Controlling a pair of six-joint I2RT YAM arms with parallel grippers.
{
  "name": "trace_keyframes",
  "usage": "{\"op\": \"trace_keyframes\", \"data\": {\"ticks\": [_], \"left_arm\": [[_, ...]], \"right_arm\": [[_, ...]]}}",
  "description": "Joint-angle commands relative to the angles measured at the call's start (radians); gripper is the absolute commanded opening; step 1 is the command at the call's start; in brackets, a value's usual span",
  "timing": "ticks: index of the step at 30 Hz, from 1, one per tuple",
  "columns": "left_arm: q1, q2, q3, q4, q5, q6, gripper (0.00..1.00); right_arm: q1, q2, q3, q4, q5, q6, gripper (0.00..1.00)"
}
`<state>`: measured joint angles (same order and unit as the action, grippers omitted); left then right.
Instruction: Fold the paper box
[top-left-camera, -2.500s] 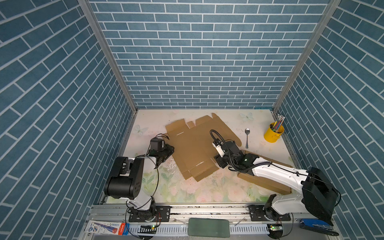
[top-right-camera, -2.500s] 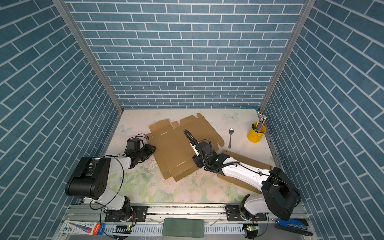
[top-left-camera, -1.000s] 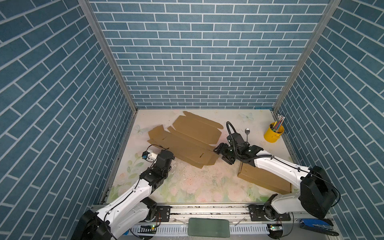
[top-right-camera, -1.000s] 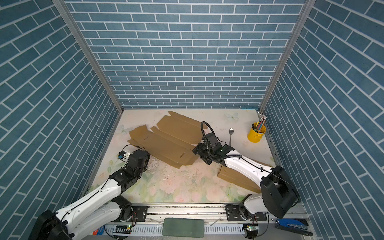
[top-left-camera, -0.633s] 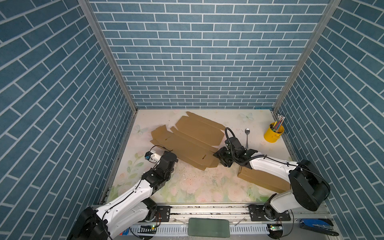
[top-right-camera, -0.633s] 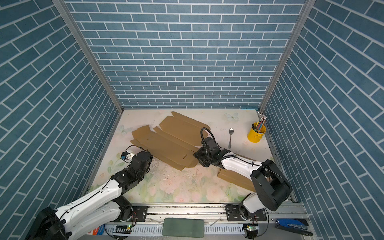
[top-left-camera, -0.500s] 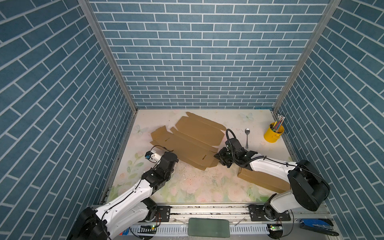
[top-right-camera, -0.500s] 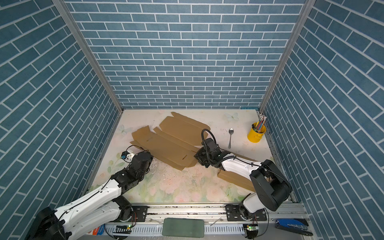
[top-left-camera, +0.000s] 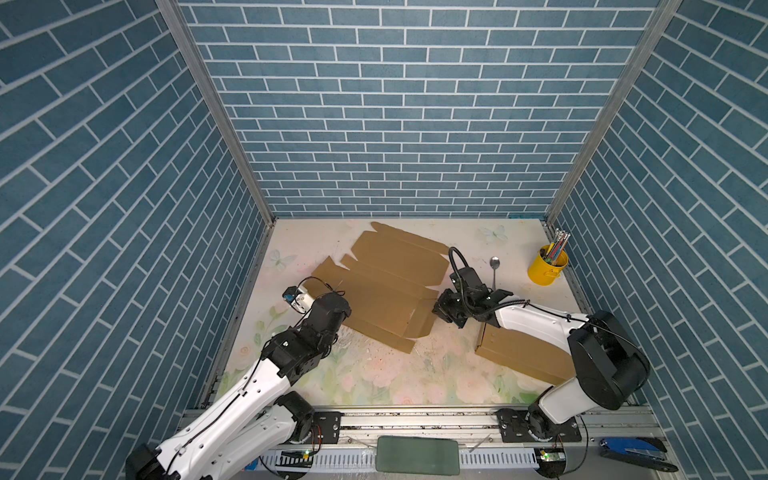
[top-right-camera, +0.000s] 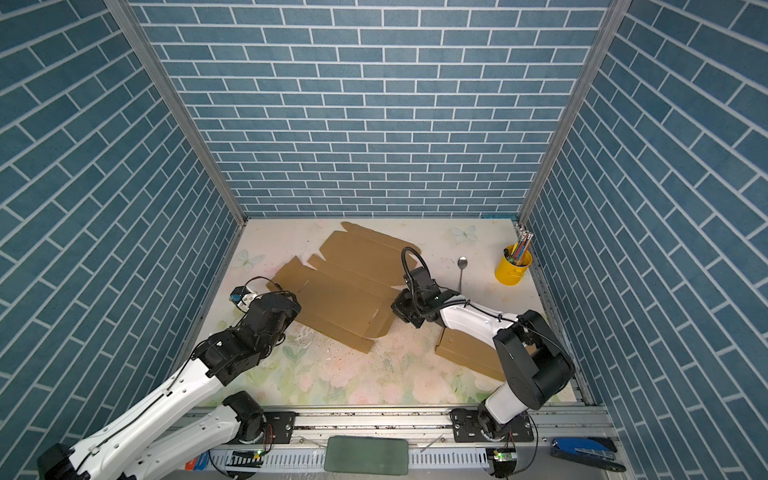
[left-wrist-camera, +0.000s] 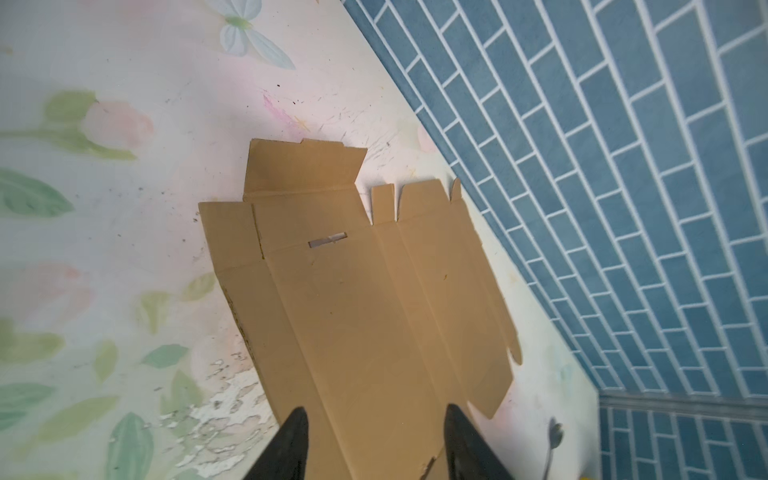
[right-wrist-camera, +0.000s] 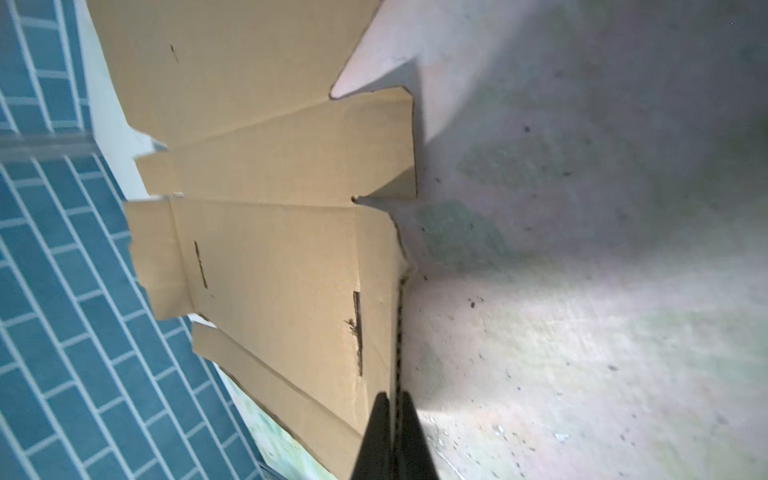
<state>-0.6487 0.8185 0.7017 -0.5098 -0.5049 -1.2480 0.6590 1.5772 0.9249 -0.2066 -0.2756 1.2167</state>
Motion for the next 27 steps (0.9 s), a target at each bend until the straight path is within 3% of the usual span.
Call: {"op": "trace_keyframes", "data": {"ticks": [1,5,10,17,22,25,27], "left_arm": [[-0.005,0.039,0.061,-0.036,-0.013,0.175,0.57],[0.001,0.085,0.1,0.004,-0.003,0.288,0.6],[0.023,0.126,0.137,0.029,0.036,0.361,0.62],[0.076,0.191,0.158,0.075,0.164,0.437,0.62],[0.103,0.242,0.171,0.092,0.244,0.489,0.63],[0.141,0.255,0.146,0.136,0.296,0.491,0.63],[0.175,0.267,0.131,0.164,0.353,0.493,0.62]], "right_arm": [[-0.012,0.072,0.159,-0.282,-0.101,-0.372,0.03],[-0.012,0.152,0.32,-0.556,-0.151,-0.697,0.01],[-0.02,0.241,0.494,-0.815,0.079,-0.964,0.0],[-0.041,0.429,0.761,-0.78,0.361,-1.181,0.0],[-0.038,0.598,1.015,-0.743,0.635,-1.361,0.01],[-0.027,0.605,1.028,-0.591,0.77,-1.444,0.33],[-0.023,0.58,1.017,-0.533,0.804,-1.441,0.46]]}}
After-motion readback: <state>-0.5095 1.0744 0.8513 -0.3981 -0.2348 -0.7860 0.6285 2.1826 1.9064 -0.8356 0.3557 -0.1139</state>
